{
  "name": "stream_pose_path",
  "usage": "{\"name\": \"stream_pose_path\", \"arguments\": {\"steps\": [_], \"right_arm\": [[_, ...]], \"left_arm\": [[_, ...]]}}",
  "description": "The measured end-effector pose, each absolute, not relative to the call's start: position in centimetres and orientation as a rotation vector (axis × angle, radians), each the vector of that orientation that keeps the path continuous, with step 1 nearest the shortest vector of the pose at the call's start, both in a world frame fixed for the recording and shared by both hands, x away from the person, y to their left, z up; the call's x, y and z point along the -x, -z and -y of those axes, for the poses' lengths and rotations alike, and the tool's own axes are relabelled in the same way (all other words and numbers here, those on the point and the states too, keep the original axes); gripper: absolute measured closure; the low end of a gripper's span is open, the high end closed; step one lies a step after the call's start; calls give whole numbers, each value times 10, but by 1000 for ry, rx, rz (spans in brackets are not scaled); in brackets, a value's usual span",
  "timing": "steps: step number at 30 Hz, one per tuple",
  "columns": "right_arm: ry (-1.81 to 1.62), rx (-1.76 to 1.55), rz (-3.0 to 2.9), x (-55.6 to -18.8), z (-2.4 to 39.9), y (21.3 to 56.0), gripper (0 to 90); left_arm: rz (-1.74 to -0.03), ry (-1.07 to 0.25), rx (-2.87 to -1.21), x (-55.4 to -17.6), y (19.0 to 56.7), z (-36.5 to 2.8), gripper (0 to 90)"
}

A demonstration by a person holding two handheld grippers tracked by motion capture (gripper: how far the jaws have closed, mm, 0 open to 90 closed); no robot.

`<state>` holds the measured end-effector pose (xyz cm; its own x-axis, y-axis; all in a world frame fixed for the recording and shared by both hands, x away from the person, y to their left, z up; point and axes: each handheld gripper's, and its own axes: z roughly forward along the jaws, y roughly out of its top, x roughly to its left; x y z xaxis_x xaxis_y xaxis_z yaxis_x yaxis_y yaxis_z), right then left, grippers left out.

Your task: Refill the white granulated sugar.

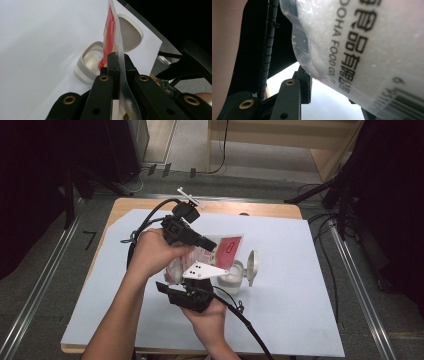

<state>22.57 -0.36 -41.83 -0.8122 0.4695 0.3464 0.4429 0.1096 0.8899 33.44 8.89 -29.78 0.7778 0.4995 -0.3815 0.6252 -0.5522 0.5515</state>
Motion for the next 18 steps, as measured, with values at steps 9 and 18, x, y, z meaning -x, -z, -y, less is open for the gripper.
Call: {"name": "stream_pose_path", "arguments": {"steps": [9, 18], "right_arm": [[-1847, -962, -2315, -225, 5, 418, 633], [-1849, -954, -2309, -226, 6, 419, 635]], "left_arm": [[-831, 232, -2267, -333, 297, -87, 892], [-826, 225, -2269, -333, 297, -86, 889]]}}
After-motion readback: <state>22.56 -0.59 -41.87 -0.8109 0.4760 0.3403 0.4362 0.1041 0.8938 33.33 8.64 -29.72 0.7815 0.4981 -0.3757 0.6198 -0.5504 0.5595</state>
